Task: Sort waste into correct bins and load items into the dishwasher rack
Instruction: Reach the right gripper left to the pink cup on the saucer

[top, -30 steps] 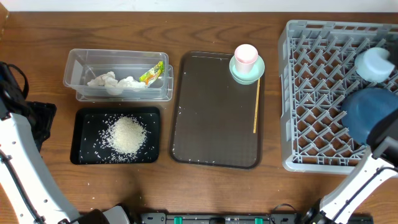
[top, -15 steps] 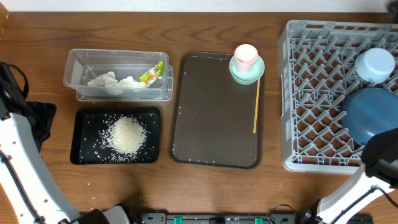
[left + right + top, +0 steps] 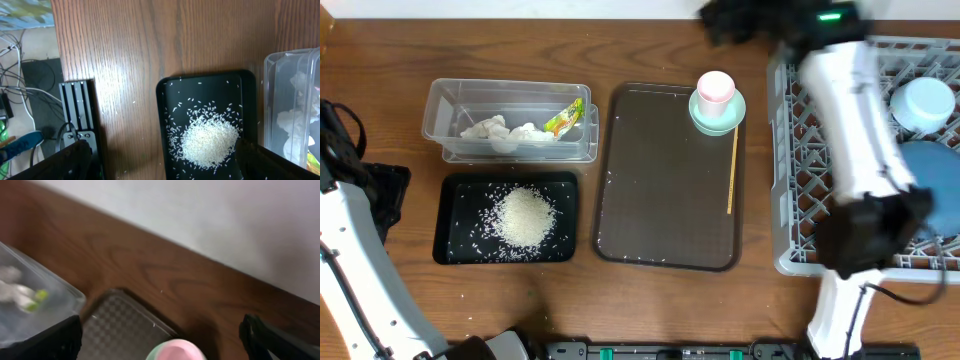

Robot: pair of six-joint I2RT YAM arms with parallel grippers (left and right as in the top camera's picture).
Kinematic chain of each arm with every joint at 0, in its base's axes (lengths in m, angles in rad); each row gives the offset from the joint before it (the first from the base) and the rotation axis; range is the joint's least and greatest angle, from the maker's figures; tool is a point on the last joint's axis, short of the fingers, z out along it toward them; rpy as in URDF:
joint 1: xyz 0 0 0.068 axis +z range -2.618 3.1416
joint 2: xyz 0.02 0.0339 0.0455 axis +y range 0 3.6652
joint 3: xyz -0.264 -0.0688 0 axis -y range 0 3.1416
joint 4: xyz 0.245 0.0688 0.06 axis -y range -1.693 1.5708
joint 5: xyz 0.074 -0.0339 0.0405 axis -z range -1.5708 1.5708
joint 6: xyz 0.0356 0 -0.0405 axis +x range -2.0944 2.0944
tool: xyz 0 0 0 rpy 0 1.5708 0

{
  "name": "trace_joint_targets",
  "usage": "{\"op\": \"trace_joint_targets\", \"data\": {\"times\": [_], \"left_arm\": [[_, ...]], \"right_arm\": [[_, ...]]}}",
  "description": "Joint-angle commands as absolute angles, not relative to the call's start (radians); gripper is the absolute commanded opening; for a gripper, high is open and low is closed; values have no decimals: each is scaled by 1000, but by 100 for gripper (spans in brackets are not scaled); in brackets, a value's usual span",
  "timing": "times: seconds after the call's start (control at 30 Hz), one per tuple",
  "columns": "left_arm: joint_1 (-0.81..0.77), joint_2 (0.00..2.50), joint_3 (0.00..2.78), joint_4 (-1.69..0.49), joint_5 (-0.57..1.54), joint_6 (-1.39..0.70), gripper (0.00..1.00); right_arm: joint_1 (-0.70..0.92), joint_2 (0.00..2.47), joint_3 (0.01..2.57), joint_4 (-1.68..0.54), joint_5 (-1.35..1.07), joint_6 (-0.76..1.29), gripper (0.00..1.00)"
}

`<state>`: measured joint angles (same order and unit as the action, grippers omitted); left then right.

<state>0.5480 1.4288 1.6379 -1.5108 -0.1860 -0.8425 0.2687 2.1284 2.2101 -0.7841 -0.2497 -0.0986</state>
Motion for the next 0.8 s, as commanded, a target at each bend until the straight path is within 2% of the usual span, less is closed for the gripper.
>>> {"op": "trace_joint_targets", "data": {"times": [0.0,0.2,0.43,0.63,0.77], "left_arm": [[551,1431,1640,-1514,-194,-859,94],[551,1431,1640,-1514,-194,-859,94],[551,1431,1640,-1514,-194,-859,94],[551,1431,1640,-1514,-194,-859,94],[551,1431,1640,-1514,-194,-859,94]], "right_arm": [[369,2221,2212,-778,135,-171,99],[499,2347,2212,-759,399,-173,99],[551,2391,2212,-778,561,-149,91],[548,2390,2212,-918,558,-46,84],[520,2391,2212,-984,434,-41,81]]}}
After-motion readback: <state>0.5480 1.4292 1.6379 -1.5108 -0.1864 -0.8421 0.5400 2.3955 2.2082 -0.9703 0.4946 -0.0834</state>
